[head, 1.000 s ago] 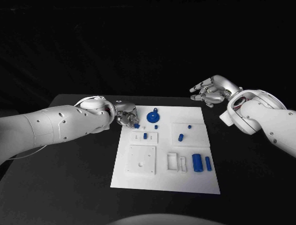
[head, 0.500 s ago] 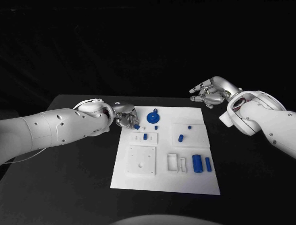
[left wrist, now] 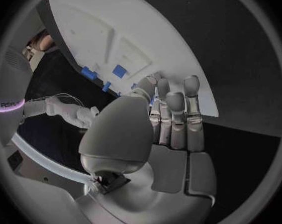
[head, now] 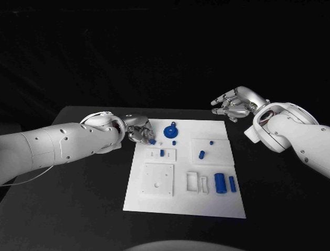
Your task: Assemble the parts on the task board
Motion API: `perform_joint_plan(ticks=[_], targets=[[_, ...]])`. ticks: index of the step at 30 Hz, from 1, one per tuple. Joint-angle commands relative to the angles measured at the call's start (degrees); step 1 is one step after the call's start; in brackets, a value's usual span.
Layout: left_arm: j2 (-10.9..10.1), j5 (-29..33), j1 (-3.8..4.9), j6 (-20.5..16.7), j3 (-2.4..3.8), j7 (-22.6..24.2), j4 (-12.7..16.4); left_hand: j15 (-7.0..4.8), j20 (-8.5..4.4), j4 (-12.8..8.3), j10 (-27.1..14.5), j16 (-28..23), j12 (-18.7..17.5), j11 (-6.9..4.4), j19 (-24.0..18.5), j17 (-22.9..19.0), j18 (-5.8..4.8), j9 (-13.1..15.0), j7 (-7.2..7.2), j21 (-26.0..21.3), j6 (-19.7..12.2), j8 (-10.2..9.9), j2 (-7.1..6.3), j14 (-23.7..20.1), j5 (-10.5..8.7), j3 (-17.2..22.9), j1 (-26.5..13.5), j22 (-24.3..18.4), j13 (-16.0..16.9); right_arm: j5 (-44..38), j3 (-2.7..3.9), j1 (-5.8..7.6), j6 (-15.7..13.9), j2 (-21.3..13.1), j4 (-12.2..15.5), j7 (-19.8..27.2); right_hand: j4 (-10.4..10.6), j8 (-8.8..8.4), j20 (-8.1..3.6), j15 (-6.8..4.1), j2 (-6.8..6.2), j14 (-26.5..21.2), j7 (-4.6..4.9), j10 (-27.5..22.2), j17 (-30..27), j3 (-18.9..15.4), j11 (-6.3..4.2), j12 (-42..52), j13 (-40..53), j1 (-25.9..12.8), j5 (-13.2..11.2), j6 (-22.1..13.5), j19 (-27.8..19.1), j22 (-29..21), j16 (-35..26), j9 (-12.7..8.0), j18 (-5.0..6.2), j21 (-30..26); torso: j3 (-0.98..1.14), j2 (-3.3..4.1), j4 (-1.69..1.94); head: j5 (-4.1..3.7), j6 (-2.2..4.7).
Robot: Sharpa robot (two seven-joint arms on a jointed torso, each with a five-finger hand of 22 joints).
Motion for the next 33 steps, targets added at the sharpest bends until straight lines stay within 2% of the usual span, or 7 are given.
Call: perform_joint_plan(ticks=[1, 13, 22, 27, 33], targets=[[-0.2, 3.8, 0.01, -0.4, 0.45, 0.5, 0.3, -0.16, -0.37, 0.0, 0.3, -0.4, -0.2, -0.12, 0.1, 0.1, 0.18, 0.1, 0.08, 0.4, 0.3, 0.0, 0.02, 0.4, 0.39, 0.5, -0.5, 1.1, 0.1, -0.2, 0.01, -0.06, 0.5, 0.0, 0.2, 0.1, 0.2, 0.16, -0.47, -0.07, -0.28, 0.1, 0.17, 0.5, -0.1, 0.0, -0.06, -0.2, 0.1, -0.3, 0.3, -0.1, 2.0, 3.5, -0.2, -0.1, 0.57, -0.3, 0.03, -0.05, 0.0, 0.04, 0.06], [-0.8, 8.4, 0.03, -0.4, 1.7, 0.3, 0.5, -0.19, -0.4, -0.1, 0.4, -0.5, -0.2, -0.13, 0.1, 0.3, 0.2, 0.1, 0.08, 0.4, 0.3, 0.0, 0.1, 0.6, 0.55, 0.6, -0.6, 1.1, 0.2, 2.1, 0.0, -0.13, 0.6, 0.0, 0.6, -0.5, 0.4, 0.16, -0.49, -0.09, -0.24, 0.2, 0.12, 0.6, 0.0, -0.1, -0.09, -0.1, 0.1, -0.4, 0.2, 0.0, 2.1, 3.5, -0.1, -0.1, 0.56, -0.3, 0.0, 0.0, -0.04, 0.05, 0.3], [-1.8, 14.6, 0.12, -0.5, 3.91, 0.1, 3.1, -0.21, -0.43, -0.2, 0.5, -0.5, -0.2, -0.15, 0.2, 0.4, 0.22, 0.1, 0.08, 0.5, 0.3, 0.0, 0.19, 0.7, 0.63, 0.7, -0.7, 1.1, 0.3, 10.3, -0.4, -0.15, 1.3, -0.1, 1.8, -3.2, 0.8, 0.17, -0.51, -0.1, 0.02, 0.2, 0.06, 0.6, 0.0, -0.2, -0.1, 0.4, 0.7, -0.7, -0.1, 0.2, 2.2, 3.5, -0.1, -0.1, 0.58, -0.4, 0.03, -0.06, 0.01, 0.11, 0.81], [-3.0, 16.9, 0.85, -0.7, 4.98, 0.0, 6.1, -0.24, -0.45, -0.3, 0.6, -0.5, -0.2, -0.19, 0.3, 0.4, 0.23, 0.1, 0.06, 0.6, 0.4, 0.0, 0.21, 0.8, 0.7, 0.8, -0.7, 1.1, 0.4, 16.6, -0.98, -0.15, 1.3, -0.3, 3.5, -6.3, 1.2, 0.17, -0.56, -0.16, 0.19, 0.3, -0.03, 0.7, 0.0, -0.2, -0.15, 0.7, 1.0, -0.9, -0.2, 0.4, 2.4, 3.4, -0.1, 0.0, 0.6, -0.3, 0.06, -0.11, 0.05, 0.24, 1.2], [-4.6, 18.3, 2.16, -1.1, 5.47, -0.3, 9.9, -0.29, -0.5, -0.4, 0.8, -0.5, -0.3, -0.23, 0.4, 0.5, 0.23, 0.1, 0.02, 0.7, 0.5, 0.0, 0.25, 1.0, 0.72, 0.8, -0.8, 1.1, 0.4, 23.4, -1.58, -0.14, 0.8, -0.6, 5.6, -11.3, 1.7, 0.17, -0.63, -0.23, 0.45, 0.6, -0.12, 0.6, 0.0, 0.2, -0.22, 1.1, 1.6, -1.0, 0.0, 0.7, 2.6, 3.4, 0.1, 0.0, 0.62, -0.4, 0.06, -0.1, 0.05, 0.3, 1.6]])
